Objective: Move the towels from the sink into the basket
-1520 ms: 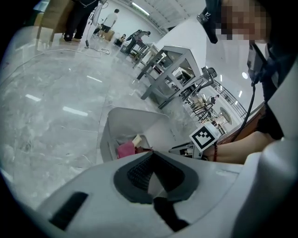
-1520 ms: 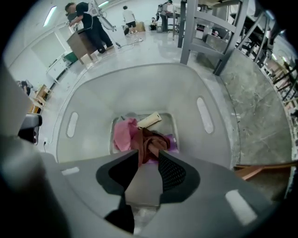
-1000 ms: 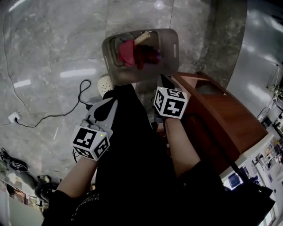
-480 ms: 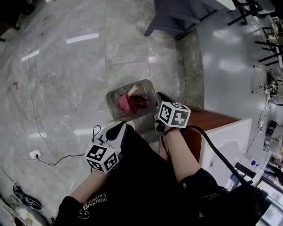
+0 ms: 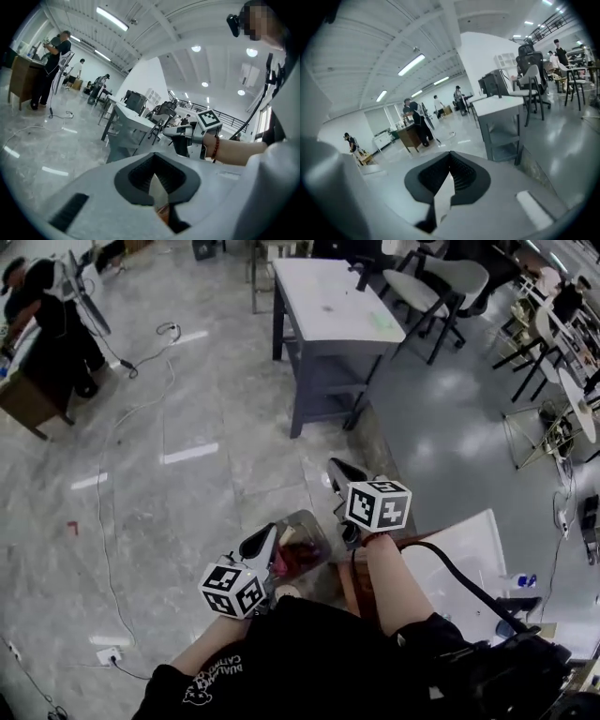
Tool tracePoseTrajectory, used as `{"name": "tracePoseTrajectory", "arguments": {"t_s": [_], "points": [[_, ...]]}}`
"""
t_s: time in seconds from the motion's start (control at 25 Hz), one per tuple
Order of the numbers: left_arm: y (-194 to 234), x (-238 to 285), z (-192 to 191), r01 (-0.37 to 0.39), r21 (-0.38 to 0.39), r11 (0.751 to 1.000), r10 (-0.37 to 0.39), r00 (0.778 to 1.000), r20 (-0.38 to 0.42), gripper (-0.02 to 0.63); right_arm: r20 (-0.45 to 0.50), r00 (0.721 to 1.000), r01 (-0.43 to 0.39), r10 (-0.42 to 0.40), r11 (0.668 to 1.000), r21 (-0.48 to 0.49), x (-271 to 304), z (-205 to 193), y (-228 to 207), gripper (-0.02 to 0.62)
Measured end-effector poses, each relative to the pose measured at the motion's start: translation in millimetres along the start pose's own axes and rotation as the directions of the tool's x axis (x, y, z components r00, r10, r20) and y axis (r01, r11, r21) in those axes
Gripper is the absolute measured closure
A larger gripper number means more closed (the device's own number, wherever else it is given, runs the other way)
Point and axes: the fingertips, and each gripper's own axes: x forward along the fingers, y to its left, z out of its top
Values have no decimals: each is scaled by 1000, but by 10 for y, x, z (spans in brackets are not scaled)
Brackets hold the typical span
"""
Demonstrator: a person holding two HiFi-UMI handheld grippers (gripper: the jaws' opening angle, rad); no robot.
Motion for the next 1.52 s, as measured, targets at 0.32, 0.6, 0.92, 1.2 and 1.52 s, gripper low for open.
{"name": "tracePoseTrajectory", "arguments": {"t_s": [0.32,0.6,0.92,1.2,1.52], "points": [[-834,-54,1098,149,198,969,-176,976,128,603,262,941,-185,212,975,-123,-1059,1451,844,591],[-1327,-312,2027,177,389,904,-261,949,176,603,307,920,-148,245,940,-307,-1476,1793,1336,591],[-1402,-387,2408,157,436,886,-274,936,221,603,277,934,-139,226,943,-301,-1327,1816,1312,591],[-1426,-441,2419,156,449,880,-288,927,241,603,267,940,-130,213,946,-298,-1303,1762,1280,591],[-1341,-355,2358,141,437,888,-266,934,239,603,259,942,-130,213,943,-305,-1269,1731,1209,591]]}}
